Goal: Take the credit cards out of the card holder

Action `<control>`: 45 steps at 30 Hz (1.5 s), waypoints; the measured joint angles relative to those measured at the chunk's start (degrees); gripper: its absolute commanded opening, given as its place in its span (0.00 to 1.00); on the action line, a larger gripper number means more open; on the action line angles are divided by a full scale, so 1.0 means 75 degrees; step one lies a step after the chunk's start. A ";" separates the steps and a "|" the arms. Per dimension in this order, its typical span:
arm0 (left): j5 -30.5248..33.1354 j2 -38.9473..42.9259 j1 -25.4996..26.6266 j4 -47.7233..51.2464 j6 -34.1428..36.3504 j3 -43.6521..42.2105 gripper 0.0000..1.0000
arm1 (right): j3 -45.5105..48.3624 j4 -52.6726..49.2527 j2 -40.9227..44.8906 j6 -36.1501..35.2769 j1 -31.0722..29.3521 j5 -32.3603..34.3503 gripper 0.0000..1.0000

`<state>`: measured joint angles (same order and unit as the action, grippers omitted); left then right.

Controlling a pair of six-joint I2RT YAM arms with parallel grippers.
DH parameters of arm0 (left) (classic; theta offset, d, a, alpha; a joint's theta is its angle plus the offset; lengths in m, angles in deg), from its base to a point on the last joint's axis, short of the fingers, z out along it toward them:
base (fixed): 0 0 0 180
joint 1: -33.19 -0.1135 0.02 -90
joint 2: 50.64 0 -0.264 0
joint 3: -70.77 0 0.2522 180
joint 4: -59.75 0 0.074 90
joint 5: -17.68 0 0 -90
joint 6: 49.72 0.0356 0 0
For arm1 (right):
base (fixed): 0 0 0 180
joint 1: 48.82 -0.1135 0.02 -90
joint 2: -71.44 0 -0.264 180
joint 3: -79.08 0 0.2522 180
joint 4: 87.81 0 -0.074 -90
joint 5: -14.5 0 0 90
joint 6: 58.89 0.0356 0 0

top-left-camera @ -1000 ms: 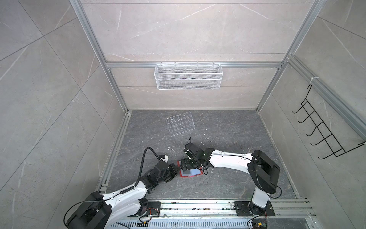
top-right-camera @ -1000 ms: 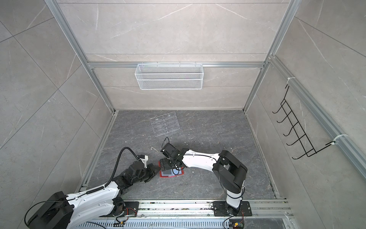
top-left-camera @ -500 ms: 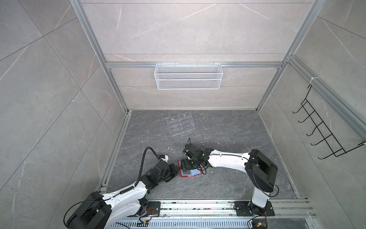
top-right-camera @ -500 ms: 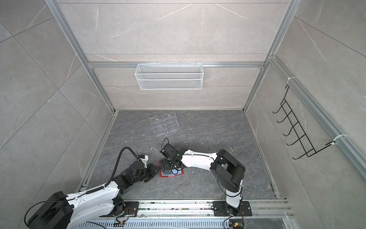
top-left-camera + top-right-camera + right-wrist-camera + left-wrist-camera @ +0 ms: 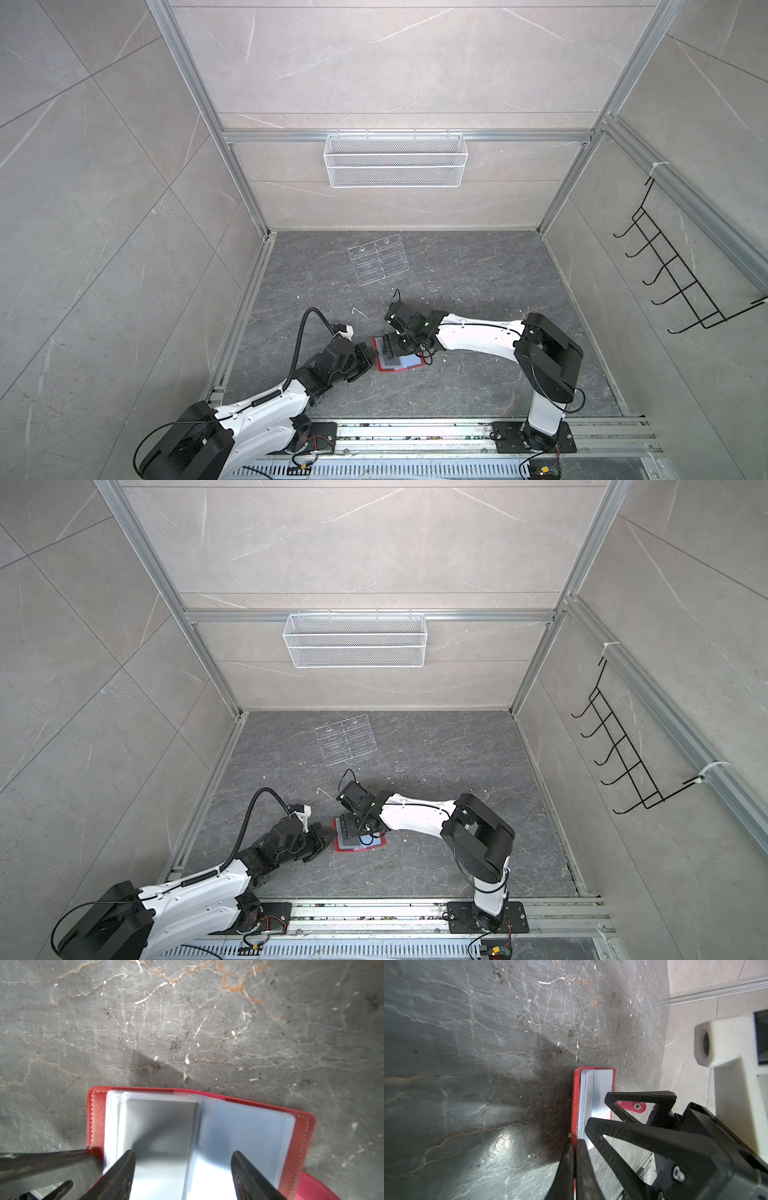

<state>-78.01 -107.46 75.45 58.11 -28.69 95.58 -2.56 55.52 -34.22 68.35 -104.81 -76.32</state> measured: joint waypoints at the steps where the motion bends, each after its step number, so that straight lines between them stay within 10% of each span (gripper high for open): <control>1: 0.0000 0.0000 -0.0003 0.0000 0.0000 0.0000 0.00 | 0.0000 0.0000 0.0000 0.0000 0.0003 0.0000 0.74; 45: 0.0082 0.0017 0.0006 0.0128 0.0006 0.0029 0.00 | -0.0198 0.0128 -0.0160 0.0000 -0.0119 -0.0111 0.75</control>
<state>-77.40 -107.33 75.50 59.07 -28.65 95.80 -4.05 56.48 -35.43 68.35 -105.70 -77.15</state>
